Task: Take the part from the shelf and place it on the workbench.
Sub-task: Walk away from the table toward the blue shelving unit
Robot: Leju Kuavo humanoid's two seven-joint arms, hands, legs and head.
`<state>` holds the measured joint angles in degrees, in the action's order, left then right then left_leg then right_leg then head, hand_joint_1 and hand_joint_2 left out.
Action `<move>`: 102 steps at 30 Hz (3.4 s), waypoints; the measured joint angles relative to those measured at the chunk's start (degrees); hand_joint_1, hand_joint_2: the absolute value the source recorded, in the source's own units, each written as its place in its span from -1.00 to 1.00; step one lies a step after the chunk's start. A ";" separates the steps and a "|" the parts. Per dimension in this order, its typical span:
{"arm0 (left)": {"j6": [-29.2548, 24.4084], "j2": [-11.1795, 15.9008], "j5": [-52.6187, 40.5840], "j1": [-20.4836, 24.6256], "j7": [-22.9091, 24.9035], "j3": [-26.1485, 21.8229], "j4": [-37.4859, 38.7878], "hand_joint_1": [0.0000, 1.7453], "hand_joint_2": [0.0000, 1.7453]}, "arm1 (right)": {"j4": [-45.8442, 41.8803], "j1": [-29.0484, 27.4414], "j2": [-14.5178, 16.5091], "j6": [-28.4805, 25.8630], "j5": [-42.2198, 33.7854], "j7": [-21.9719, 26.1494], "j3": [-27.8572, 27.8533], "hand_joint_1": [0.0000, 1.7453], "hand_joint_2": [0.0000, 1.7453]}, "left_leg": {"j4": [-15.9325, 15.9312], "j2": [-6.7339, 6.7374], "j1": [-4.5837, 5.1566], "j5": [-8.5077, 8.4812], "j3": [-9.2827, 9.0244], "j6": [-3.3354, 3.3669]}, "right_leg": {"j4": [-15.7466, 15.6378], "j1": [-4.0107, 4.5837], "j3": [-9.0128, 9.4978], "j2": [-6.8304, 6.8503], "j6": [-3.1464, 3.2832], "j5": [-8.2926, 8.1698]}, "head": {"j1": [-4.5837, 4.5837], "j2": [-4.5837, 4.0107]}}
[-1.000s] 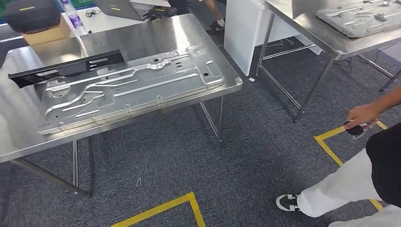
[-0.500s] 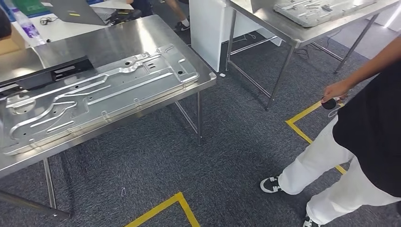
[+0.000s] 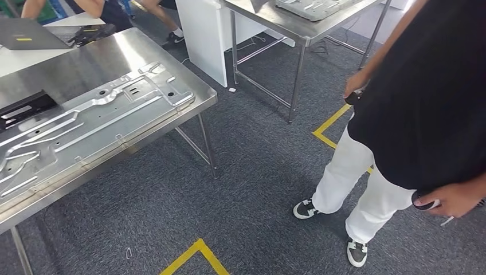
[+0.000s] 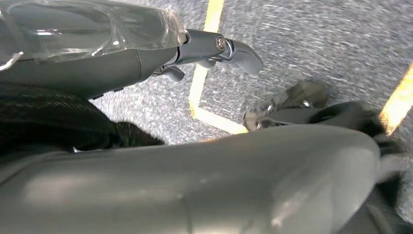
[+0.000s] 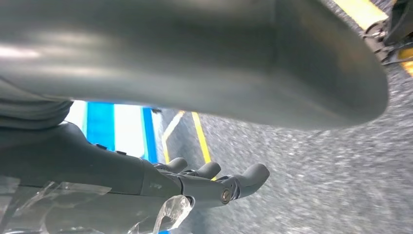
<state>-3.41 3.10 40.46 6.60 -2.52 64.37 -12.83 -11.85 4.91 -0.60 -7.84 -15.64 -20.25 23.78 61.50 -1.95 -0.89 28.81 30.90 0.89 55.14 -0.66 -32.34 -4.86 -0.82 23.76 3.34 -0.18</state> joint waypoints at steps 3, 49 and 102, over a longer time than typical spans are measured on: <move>0.00 -0.02 -0.02 0.01 -0.05 0.02 0.00 -1.00 -1.00 | 0.00 0.07 0.08 -0.14 -0.31 -0.33 0.22 -1.00 -1.00 | -6.67 -2.85 0.01 -2.29 -2.54 0.39 | 0.01 0.04 -0.65 -2.07 -0.97 -0.55 | -0.02 -0.01; -1.68 -1.03 1.56 0.12 -1.36 -0.78 -0.25 -1.00 -1.00 | 0.02 0.08 0.34 0.04 -3.46 2.86 1.31 -1.00 -1.00 | -7.42 8.26 0.91 -3.59 -2.29 0.70 | -0.16 0.36 1.98 7.93 -1.60 2.18 | -0.25 0.00; -1.93 -0.21 4.99 -0.89 -1.33 -2.66 -0.35 -1.00 -1.00 | 0.19 0.03 0.10 -0.21 -9.55 3.41 2.41 -1.00 -1.00 | -9.37 3.09 0.36 -4.91 -2.24 2.22 | 13.61 0.24 -6.27 3.87 -2.40 8.31 | -0.39 -0.01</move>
<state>-5.34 2.90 45.45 5.70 -3.85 61.72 -13.18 -11.66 4.94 -0.50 -8.05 -25.20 -16.84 26.18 52.13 1.14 -0.52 23.90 28.66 3.11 68.75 -0.42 -38.62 -0.99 -3.22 32.06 2.95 -0.19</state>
